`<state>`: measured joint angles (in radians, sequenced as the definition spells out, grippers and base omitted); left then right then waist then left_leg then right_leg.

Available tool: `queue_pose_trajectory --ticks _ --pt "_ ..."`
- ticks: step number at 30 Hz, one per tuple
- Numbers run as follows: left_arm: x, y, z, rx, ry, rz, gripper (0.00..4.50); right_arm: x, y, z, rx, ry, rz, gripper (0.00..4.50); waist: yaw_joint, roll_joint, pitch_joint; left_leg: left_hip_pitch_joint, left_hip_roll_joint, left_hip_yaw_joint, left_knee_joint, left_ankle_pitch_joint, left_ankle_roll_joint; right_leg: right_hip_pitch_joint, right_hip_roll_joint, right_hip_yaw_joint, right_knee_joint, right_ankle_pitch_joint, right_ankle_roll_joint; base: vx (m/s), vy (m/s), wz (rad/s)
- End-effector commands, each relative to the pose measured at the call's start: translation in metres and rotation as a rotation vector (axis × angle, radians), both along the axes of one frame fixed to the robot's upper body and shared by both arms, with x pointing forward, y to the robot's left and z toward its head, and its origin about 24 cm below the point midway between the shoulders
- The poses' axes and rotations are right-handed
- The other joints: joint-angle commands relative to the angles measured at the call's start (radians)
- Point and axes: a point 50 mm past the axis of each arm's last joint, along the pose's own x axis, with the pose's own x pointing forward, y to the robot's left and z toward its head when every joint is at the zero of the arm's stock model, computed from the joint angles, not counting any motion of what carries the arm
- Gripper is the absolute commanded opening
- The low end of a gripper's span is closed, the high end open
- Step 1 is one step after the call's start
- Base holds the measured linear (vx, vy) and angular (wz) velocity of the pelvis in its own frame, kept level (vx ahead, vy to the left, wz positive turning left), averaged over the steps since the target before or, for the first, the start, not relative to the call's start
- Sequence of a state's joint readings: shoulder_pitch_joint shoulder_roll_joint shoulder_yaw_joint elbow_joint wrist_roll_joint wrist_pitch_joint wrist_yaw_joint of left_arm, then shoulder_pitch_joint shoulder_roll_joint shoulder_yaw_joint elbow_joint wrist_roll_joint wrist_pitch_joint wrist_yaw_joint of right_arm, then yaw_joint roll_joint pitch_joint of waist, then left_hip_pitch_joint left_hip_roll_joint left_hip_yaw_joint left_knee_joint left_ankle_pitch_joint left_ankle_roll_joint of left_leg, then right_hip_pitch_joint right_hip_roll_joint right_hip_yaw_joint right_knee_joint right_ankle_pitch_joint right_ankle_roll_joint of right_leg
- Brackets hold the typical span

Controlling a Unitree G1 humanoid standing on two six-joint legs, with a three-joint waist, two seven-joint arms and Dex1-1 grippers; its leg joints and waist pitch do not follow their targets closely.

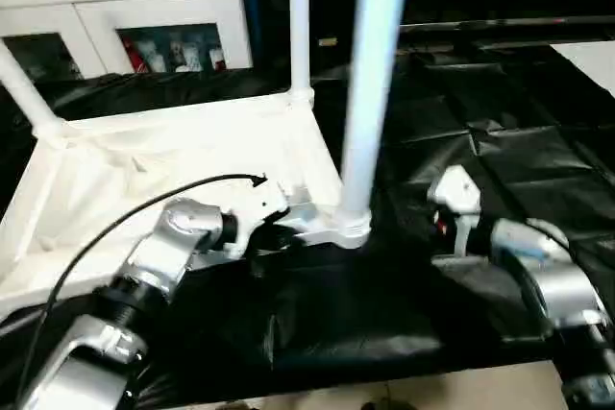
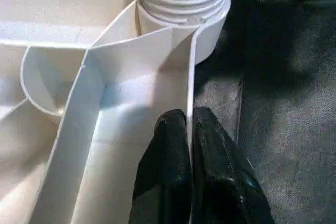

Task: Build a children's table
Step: Rotate leg to tighten

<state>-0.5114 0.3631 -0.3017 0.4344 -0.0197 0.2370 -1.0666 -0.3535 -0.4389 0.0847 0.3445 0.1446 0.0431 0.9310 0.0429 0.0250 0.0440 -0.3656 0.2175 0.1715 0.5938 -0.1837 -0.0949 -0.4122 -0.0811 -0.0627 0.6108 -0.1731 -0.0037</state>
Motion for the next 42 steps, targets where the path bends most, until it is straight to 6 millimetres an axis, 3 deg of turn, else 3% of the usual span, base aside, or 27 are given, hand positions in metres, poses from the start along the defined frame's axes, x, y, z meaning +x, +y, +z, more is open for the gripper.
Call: queue_pose_trajectory --ticks 1,2,4,5,8,9,10,11,12,15,19,22,24,26,31,32,37,42 --pt "-0.004 -0.001 -0.003 -0.058 0.02 0.01 0.0 0.003 0.0 0.003 -0.011 -0.012 0.011 4.09 0.006 -0.033 -0.061 0.001 0.004 0.009 -0.064 -0.189 0.082 0.049 -0.044 0.032 -0.082 -0.311 -0.177 0.0 0.0 0.0" --pt "-0.006 0.0 -0.005 -0.05 0.025 0.008 0.0 0.004 0.001 0.002 -0.013 -0.008 0.018 4.09 0.006 -0.041 -0.062 -0.001 0.005 0.009 -0.064 -0.179 0.085 0.05 -0.043 0.032 -0.078 -0.282 -0.184 0.0 0.0 0.0" --pt "-0.008 0.003 -0.008 -0.029 0.039 -0.002 0.0 0.007 0.003 0.001 -0.017 -0.006 0.027 4.09 0.005 -0.042 -0.061 -0.002 0.004 0.008 -0.065 -0.175 0.086 0.052 -0.044 0.031 -0.073 -0.27 -0.187 0.0 0.0 0.0" --pt "-0.01 0.006 -0.009 0.002 0.05 -0.022 0.0 0.008 0.006 0.004 -0.014 -0.007 0.047 4.09 0.001 -0.051 -0.059 -0.003 0.004 0.009 -0.066 -0.189 0.081 0.052 -0.045 0.031 -0.076 -0.292 -0.181 0.0 0.0 0.0" --pt "-0.012 0.009 -0.011 0.063 0.054 -0.048 0.0 0.01 0.007 0.005 -0.019 -0.01 0.056 4.09 -0.001 -0.055 -0.057 -0.002 0.006 0.008 -0.068 -0.198 0.073 0.05 -0.047 0.032 -0.077 -0.313 -0.171 0.0 0.0 0.0" --pt "-0.012 0.011 -0.013 0.094 0.049 -0.059 0.0 0.01 0.008 0.004 -0.029 -0.01 0.066 4.09 -0.002 -0.064 -0.057 -0.001 0.006 0.009 -0.068 -0.2 0.071 0.05 -0.047 0.033 -0.078 -0.317 -0.167 0.0 0.0 0.0" --pt "-0.012 0.011 -0.014 0.105 0.047 -0.063 0.0 0.011 0.008 0.004 -0.033 -0.01 0.069 4.09 -0.001 -0.061 -0.057 0.0 0.007 0.008 -0.069 -0.203 0.069 0.049 -0.048 0.033 -0.078 -0.321 -0.166 0.0 0.0 0.0" --pt "-0.012 0.012 -0.014 0.116 0.045 -0.067 0.0 0.011 0.009 0.003 -0.037 -0.011 0.073 4.09 0.0 -0.065 -0.056 0.0 0.007 0.008 -0.07 -0.207 0.065 0.047 -0.048 0.033 -0.08 -0.327 -0.161 0.0 0.0 0.0" --pt "-0.011 0.014 -0.015 0.16 0.038 -0.083 0.0 0.012 0.014 0.001 -0.057 -0.013 0.109 4.09 -0.003 -0.077 -0.056 0.0 0.008 0.009 -0.071 -0.219 0.06 0.047 -0.047 0.033 -0.081 -0.338 -0.158 0.0 0.0 0.0" --pt "-0.011 0.013 -0.015 0.175 0.035 -0.094 0.0 0.014 0.019 0.0 -0.057 -0.016 0.13 4.09 -0.002 -0.072 -0.055 0.003 0.009 0.006 -0.073 -0.247 0.043 0.045 -0.05 0.034 -0.083 -0.372 -0.149 0.0 0.0 0.0" --pt "-0.01 0.009 -0.011 0.152 0.025 -0.104 0.0 0.018 0.027 -0.001 -0.056 -0.007 0.155 4.09 -0.01 -0.076 -0.053 -0.001 0.007 0.002 -0.079 -0.289 0.023 0.048 -0.046 0.031 -0.086 -0.392 -0.142 0.0 0.0 0.0" --pt "-0.009 0.006 -0.011 0.132 0.031 -0.105 0.0 0.01 0.032 -0.003 -0.046 0.04 0.256 4.09 -0.007 -0.078 -0.053 0.01 0.008 0.003 -0.077 -0.323 0.026 0.042 -0.046 0.032 -0.091 -0.415 -0.142 0.0 0.0 0.0" --pt "-0.009 0.006 -0.011 0.132 0.031 -0.105 0.0 0.008 0.031 -0.004 -0.05 0.045 0.269 4.09 -0.003 -0.083 -0.057 0.012 0.011 0.004 -0.075 -0.305 0.031 0.042 -0.048 0.035 -0.088 -0.376 -0.156 0.0 0.0 0.0" --pt "-0.008 0.004 -0.01 0.125 0.031 -0.105 0.0 0.008 0.029 -0.005 -0.046 0.054 0.271 4.09 0.003 -0.08 -0.058 0.01 0.012 0.006 -0.077 -0.267 0.037 0.046 -0.044 0.036 -0.074 -0.27 -0.196 0.0 0.0 0.0" --pt "-0.006 0.003 -0.007 0.108 0.033 -0.11 0.0 0.015 0.027 -0.005 -0.04 0.047 0.221 4.09 0.008 -0.076 -0.059 0.011 0.01 0.008 -0.076 -0.254 0.034 0.049 -0.045 0.036 -0.073 -0.246 -0.208 0.0 0.0 0.0" --pt "-0.006 0.003 -0.007 0.108 0.033 -0.111 0.0 0.016 0.027 -0.005 -0.039 0.046 0.213 4.09 0.009 -0.072 -0.058 0.011 0.009 0.007 -0.076 -0.258 0.031 0.048 -0.045 0.036 -0.074 -0.254 -0.208 0.0 0.0 0.0" --pt "-0.007 0.003 -0.008 0.118 0.042 -0.127 0.0 0.022 0.031 -0.007 0.006 0.069 0.175 4.09 0.011 -0.07 -0.058 0.014 0.011 0.004 -0.08 -0.29 0.017 0.047 -0.047 0.035 -0.079 -0.305 -0.195 0.0 0.0 0.0" --pt "-0.007 0.005 -0.008 0.121 0.046 -0.129 0.0 0.026 0.035 -0.01 0.023 0.092 0.159 3.75 0.012 -0.07 -0.059 0.013 0.012 0.005 -0.08 -0.268 0.017 0.049 -0.045 0.036 -0.071 -0.239 -0.213 0.0 0.0 0.0"
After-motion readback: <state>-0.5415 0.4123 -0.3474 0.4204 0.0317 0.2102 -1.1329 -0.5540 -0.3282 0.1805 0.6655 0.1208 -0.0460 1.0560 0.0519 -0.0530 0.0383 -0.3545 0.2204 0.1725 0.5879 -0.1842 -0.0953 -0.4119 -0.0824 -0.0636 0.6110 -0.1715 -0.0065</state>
